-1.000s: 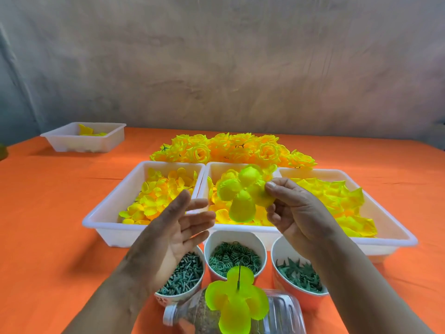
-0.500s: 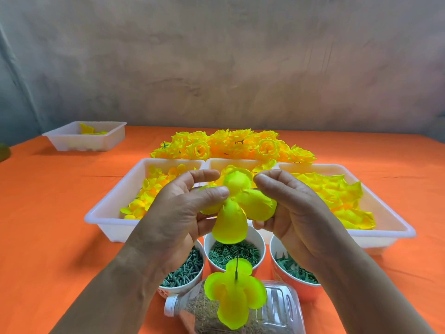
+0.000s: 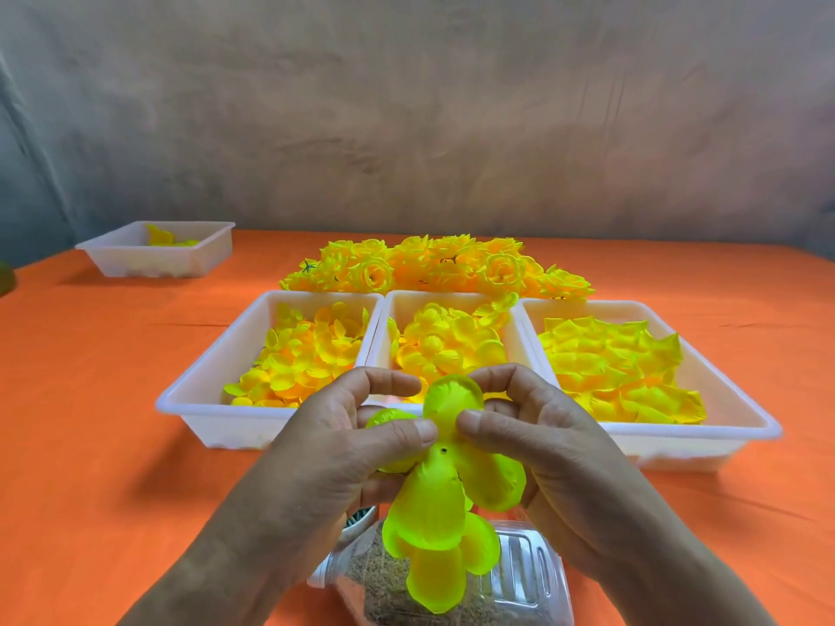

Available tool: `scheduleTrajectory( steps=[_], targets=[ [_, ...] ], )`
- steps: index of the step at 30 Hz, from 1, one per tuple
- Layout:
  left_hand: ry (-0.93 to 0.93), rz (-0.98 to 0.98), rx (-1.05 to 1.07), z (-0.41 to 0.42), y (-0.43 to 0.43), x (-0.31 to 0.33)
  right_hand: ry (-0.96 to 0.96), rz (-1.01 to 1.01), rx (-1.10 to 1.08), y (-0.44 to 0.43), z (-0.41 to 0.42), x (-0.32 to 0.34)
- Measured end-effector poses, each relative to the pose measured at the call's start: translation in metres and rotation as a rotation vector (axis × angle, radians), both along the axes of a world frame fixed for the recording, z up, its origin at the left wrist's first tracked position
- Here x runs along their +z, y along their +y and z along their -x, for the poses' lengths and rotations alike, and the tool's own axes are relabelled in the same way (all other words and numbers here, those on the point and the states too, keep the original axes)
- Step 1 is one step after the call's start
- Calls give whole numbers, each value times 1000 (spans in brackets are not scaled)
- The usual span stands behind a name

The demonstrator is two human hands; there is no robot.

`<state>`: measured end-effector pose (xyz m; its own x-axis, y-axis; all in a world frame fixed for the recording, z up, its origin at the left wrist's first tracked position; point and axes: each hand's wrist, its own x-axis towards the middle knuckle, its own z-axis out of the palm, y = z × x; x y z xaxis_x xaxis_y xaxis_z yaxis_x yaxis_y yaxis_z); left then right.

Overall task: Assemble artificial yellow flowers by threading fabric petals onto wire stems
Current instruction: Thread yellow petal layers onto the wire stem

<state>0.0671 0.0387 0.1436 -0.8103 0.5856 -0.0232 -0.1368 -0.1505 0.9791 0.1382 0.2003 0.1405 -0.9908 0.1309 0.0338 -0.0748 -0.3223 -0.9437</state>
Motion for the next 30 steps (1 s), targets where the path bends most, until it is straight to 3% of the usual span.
scheduleTrajectory(
  steps=[17,30],
  targets=[
    [-81,63,-57,-4,1,-4,-79,-17,-1,1,4,-7],
    [-83,31,16,2,1,-6,-62,20,55,-2,-2,-8]
  ],
)
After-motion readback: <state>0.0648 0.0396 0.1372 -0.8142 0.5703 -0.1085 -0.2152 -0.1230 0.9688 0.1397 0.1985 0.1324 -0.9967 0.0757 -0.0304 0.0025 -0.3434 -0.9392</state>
